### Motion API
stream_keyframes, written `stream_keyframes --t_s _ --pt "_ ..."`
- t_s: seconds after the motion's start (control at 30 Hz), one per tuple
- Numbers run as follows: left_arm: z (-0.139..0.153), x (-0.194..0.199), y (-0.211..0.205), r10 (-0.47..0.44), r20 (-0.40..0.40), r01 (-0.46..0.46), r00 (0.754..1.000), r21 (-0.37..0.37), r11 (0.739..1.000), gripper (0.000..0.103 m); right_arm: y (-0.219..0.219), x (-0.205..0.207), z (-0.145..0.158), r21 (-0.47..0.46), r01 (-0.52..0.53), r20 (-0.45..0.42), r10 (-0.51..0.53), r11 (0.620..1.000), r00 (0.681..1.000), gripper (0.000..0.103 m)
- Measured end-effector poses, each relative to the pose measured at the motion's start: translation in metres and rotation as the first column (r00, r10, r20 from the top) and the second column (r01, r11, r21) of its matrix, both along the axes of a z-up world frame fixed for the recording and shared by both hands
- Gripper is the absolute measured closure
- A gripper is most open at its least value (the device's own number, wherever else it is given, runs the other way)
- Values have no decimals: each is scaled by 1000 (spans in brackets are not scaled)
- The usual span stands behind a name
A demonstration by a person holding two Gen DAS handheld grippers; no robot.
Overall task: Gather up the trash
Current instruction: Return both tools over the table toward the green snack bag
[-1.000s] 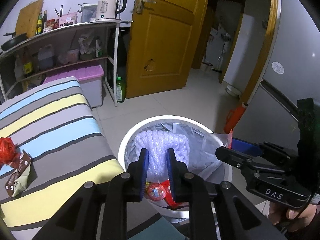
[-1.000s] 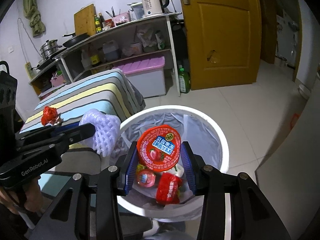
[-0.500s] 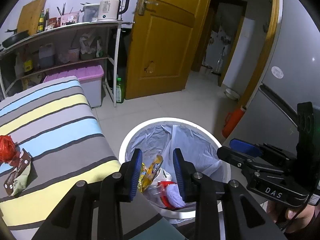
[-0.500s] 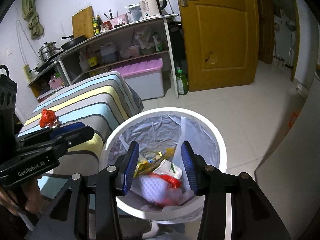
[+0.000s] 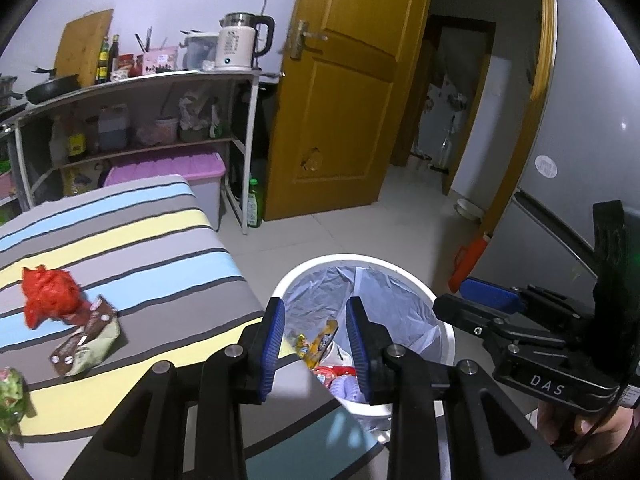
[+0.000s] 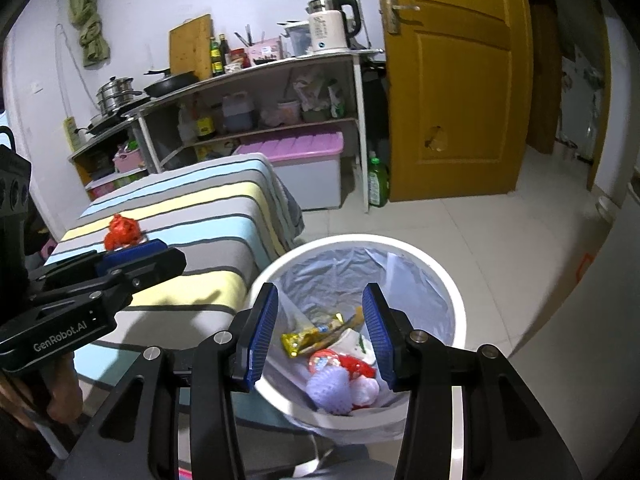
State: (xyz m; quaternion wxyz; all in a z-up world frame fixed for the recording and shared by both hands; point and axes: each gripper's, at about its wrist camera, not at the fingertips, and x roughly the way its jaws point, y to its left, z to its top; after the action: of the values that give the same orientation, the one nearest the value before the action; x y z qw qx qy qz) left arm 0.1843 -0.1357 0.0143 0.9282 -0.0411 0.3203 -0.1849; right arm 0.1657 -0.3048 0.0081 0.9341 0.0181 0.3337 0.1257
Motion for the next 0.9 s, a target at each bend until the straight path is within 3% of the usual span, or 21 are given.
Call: stream_keyframes --t_s 0.9 --pt "28 -71 83 169 59 -169 984 -3 986 72 87 -39 23 -28 -198 40 199 980 979 58"
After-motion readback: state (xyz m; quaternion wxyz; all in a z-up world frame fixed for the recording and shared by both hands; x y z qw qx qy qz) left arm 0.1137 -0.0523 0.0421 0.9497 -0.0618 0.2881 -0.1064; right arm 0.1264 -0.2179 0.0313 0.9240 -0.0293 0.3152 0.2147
